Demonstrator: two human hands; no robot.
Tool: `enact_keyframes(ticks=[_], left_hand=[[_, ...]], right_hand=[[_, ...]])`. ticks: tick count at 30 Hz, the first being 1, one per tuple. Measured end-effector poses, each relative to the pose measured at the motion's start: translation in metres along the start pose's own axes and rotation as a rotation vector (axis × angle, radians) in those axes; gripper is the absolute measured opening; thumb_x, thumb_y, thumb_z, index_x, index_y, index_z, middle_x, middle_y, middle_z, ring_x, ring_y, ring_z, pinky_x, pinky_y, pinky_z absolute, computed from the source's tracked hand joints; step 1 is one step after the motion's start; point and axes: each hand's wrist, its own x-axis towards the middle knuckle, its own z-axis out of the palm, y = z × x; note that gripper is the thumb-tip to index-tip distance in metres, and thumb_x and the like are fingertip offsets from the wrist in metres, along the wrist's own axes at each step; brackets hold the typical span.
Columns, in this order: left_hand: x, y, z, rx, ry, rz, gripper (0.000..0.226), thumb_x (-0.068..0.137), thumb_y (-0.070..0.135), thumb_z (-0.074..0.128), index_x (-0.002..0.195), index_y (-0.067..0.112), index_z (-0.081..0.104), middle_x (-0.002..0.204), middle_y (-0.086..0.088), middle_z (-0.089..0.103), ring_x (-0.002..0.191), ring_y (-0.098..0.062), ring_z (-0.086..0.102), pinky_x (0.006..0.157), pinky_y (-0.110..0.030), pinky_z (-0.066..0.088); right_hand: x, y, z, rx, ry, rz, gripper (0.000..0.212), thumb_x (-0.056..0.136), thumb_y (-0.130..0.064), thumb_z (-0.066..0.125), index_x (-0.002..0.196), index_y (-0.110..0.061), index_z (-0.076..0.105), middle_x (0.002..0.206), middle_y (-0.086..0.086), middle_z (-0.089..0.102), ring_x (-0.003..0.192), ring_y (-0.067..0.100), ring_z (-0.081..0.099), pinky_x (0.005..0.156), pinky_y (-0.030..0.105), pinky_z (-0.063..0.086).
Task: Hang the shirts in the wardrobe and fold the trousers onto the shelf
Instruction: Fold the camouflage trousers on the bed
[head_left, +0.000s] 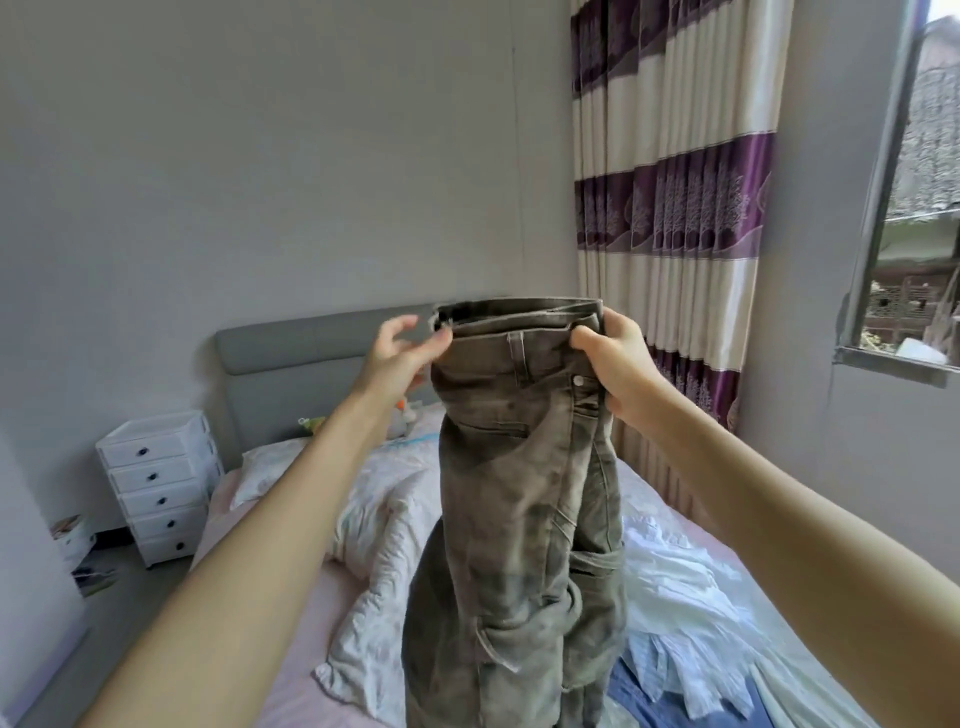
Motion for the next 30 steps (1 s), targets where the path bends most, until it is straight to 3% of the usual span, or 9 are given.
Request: enact_keyframes(ticks=[3,6,9,11,14,17,20,24,30], left_hand=[[0.003,-0.024,-0.019,-0.138,-0.19,-0.107,0.089,0.078,0.031,0.069,0.149,0.025,0.014,0.148,0.001,0.032,0.128,-0.019,0.039,0.071,-0.024,0.044],[0.001,-0.028,-0.014,-0.252,-0.368,-0.137,0.079,0.067,0.03,0.075,0.136,0.007,0.043,0.125,-0.001,0.061,0.104,-0.017,0.061,0.063,-0.019,0.052],[0.005,-0.009,-0.013,-0.228,-0.161,-0.029,0.025,0.079,0.019,0.067,0.103,0.013,0.065,0.108,-0.007,0.07,0.088,-0.015,0.068,0.075,-0.026,0.053],[0.011,0.011,-0.025,-0.203,-0.042,0.076,0.014,0.079,0.02,0.07,0.093,0.018,0.068,0.094,0.001,0.074,0.083,-0.012,0.069,0.07,-0.024,0.053],[0.015,0.051,-0.058,-0.161,0.118,0.237,0.014,0.074,0.021,0.075,0.086,0.021,0.068,0.08,0.012,0.073,0.076,-0.005,0.069,0.062,-0.015,0.053],[0.015,0.089,-0.099,-0.029,0.295,0.313,0.02,0.073,0.024,0.078,0.09,0.019,0.068,0.091,0.005,0.073,0.089,-0.015,0.067,0.082,-0.03,0.053],[0.012,0.116,-0.135,0.174,0.61,0.362,0.034,0.074,0.036,0.076,0.095,0.012,0.066,0.101,-0.009,0.07,0.098,-0.031,0.062,0.094,-0.044,0.047],[-0.008,0.162,-0.18,0.427,1.031,0.367,0.046,0.075,0.049,0.07,0.092,0.007,0.059,0.104,-0.018,0.065,0.099,-0.039,0.058,0.093,-0.044,0.037],[-0.009,0.208,-0.207,0.587,1.042,0.493,0.051,0.074,0.049,0.071,0.102,0.008,0.063,0.114,-0.015,0.06,0.106,-0.036,0.056,0.094,-0.048,0.041]], right_hand=[[0.003,-0.008,-0.001,0.112,-0.109,0.023,0.03,0.081,0.012,0.042,0.078,-0.011,0.062,0.059,-0.002,0.067,0.054,0.012,0.064,0.05,0.025,0.054],[0.007,-0.022,0.006,0.19,-0.167,0.029,0.029,0.08,0.012,0.041,0.078,-0.009,0.061,0.058,0.0,0.067,0.051,0.012,0.063,0.047,0.021,0.05],[0.013,-0.039,0.018,0.2,-0.142,-0.019,0.027,0.081,0.01,0.044,0.078,-0.011,0.061,0.061,-0.001,0.067,0.055,0.012,0.064,0.051,0.023,0.052],[0.021,-0.05,0.029,0.183,-0.124,-0.073,0.025,0.082,0.006,0.047,0.079,-0.015,0.062,0.065,-0.003,0.067,0.059,0.012,0.063,0.056,0.023,0.053],[0.031,-0.068,0.051,0.123,-0.243,-0.1,0.012,0.086,-0.012,0.059,0.094,-0.021,0.061,0.083,-0.003,0.069,0.07,0.013,0.065,0.06,0.026,0.053],[0.036,-0.093,0.087,-0.044,-0.396,-0.04,0.02,0.081,-0.03,0.068,0.097,-0.026,0.057,0.082,-0.009,0.069,0.065,0.007,0.068,0.051,0.024,0.052],[0.03,-0.119,0.139,-0.01,-0.48,-0.094,0.009,0.087,-0.022,0.063,0.093,-0.023,0.056,0.083,-0.006,0.067,0.064,0.008,0.065,0.057,0.03,0.057],[0.013,-0.155,0.211,0.144,-0.507,-0.244,0.013,0.095,-0.015,0.05,0.101,-0.026,0.05,0.095,0.0,0.06,0.075,0.012,0.059,0.056,0.029,0.054],[0.004,-0.174,0.241,0.409,-0.489,-0.235,0.014,0.096,-0.013,0.048,0.093,-0.026,0.051,0.089,-0.004,0.062,0.075,0.012,0.061,0.059,0.033,0.055]])
